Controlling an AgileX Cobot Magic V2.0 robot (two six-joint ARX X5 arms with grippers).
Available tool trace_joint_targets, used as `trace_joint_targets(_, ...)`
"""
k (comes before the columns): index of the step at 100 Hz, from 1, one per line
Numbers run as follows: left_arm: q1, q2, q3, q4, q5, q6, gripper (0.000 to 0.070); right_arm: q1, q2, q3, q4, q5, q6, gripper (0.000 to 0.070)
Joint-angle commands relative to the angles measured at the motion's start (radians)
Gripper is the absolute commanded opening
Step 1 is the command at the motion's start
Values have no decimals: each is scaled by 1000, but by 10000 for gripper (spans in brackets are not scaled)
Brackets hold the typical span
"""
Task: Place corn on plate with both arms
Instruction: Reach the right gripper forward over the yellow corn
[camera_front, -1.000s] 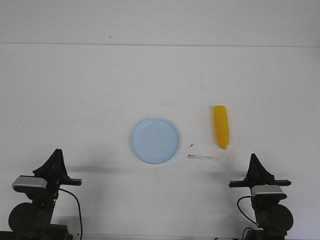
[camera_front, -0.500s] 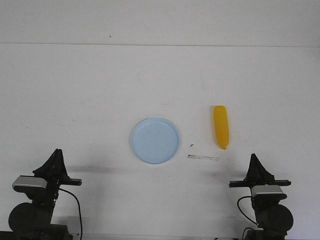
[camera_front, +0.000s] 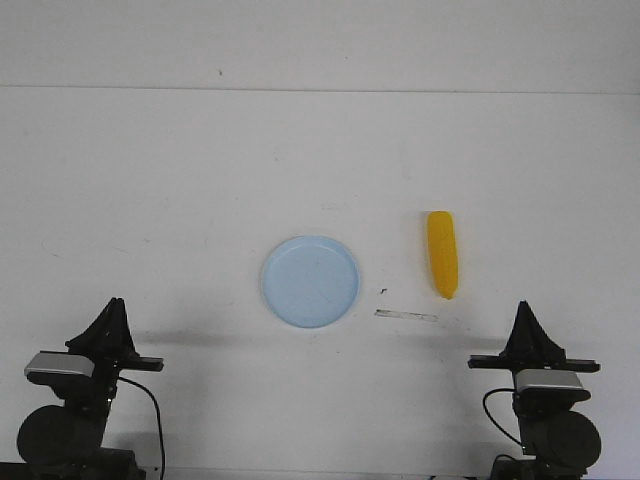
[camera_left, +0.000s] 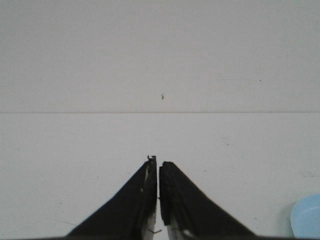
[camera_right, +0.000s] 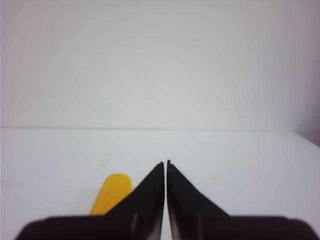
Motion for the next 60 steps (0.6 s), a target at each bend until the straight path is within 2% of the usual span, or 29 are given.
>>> trace_joint_targets(1, 1, -2, 9, 13, -5, 8, 1, 1, 49, 64, -45, 6, 2, 7)
trace_joint_targets(33, 1, -2, 9, 13, -5, 8, 1, 22, 490, 331, -99, -15, 11, 7)
trace_joint_targets(60, 1, -2, 9, 13, -5, 8, 1, 89, 926, 557, -115, 13, 13, 7)
